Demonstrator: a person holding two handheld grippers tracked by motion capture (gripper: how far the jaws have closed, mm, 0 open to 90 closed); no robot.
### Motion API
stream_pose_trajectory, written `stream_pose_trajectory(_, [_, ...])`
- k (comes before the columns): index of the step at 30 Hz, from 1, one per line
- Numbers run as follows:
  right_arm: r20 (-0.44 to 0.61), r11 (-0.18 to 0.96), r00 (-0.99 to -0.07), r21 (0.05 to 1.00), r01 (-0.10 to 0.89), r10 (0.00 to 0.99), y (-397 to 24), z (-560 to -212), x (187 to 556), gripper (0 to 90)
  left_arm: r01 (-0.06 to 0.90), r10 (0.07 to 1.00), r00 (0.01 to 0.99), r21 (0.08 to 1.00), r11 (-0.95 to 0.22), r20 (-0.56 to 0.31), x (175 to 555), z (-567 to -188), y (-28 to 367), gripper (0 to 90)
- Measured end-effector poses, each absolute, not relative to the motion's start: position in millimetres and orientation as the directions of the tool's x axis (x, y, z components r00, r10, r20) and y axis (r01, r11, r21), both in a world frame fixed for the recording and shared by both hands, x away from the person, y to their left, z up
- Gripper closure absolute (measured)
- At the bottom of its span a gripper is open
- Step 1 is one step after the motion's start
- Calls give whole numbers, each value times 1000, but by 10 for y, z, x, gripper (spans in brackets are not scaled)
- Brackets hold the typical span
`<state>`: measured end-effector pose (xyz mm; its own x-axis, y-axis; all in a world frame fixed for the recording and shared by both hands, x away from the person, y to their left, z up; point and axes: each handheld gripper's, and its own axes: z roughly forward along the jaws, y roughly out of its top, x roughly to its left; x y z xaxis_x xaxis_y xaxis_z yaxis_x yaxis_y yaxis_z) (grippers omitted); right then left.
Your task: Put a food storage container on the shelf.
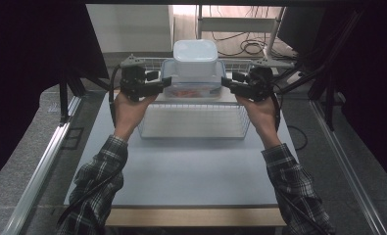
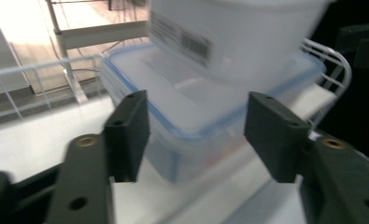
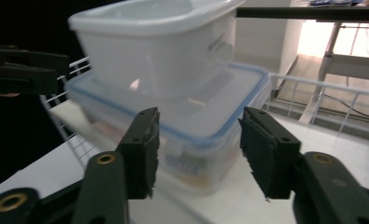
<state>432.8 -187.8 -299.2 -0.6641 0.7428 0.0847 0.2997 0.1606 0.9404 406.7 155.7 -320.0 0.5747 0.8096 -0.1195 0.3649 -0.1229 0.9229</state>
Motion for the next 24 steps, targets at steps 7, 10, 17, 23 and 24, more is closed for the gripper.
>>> stream_pose_trajectory(7, [92,189,-697,930,315,711,-1925,-3164,4108,347,375,784,609,914,-154,-118,3823,-3416,1550,222])
stream_pose_trajectory(10, [86,206,-708,926,316,701,-1916,-3244,4043,307,380,771,625,910,-164,-122,3748,-3502,1548,204])
stream_pose_trajectory(17, [68,245,-734,918,311,676,-1855,-3404,3912,242,382,742,662,900,-209,-108,3603,-3689,1494,155])
stream_pose_trajectory(23, [48,282,-746,908,310,664,-1815,-3553,3850,204,405,738,665,887,-222,-119,3526,-3903,1477,133])
stream_pose_trajectory(24, [46,286,-747,907,310,663,-1811,-3584,3845,198,410,736,666,884,-223,-123,3518,-3939,1480,130])
